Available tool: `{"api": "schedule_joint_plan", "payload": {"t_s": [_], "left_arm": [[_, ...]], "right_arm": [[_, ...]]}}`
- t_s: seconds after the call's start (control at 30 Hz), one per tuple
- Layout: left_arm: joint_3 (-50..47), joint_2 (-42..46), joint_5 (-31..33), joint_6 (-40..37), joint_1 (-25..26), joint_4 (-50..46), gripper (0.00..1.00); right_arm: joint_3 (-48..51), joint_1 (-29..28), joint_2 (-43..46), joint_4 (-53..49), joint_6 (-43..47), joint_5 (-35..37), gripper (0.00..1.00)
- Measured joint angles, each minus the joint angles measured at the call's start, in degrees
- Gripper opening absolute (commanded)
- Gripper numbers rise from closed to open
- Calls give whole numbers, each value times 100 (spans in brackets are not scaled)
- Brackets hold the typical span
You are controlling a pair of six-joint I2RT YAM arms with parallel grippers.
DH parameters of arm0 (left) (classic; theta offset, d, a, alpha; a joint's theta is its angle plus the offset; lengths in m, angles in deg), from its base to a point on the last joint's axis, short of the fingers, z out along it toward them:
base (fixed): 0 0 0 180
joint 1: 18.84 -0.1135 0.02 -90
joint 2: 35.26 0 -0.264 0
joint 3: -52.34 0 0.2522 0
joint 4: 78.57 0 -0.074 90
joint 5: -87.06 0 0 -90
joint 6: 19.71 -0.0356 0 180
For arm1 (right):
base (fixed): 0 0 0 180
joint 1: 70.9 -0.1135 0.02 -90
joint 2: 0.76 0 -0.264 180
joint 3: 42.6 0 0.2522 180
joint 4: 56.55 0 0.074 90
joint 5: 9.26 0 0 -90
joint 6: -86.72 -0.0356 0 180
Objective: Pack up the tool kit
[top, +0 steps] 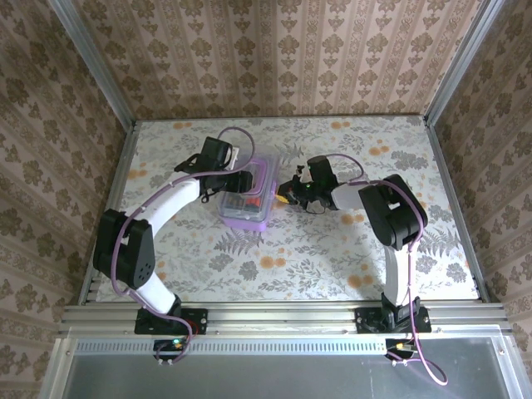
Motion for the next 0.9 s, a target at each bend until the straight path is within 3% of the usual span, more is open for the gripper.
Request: {"api": "schedule_joint_plan", "payload": {"t_s": [0.27,0.4,0.6,0.67,0.7,0.9], "left_arm": [[87,-153,286,260,219,223,50],[289,-319,391,560,511,402,53],[680,-544,474,977,944,275,75],[721,-555,470,1080,1025,186,95],[721,-557,363,1189,1045,68,100],[798,-588,149,1537,1086,-417,100]], "right_arm": [[-74,144,-2,-249,70,131,1],[-52,474,337,-1038,481,293,9],[208,1316,1285,-2164,1276,732,24],[256,1582,1432,-2433,1482,844,29],[267,1668,1460,-2544,1563,870,30],[275,1897,1567,-3287,2031,1073,35]]}}
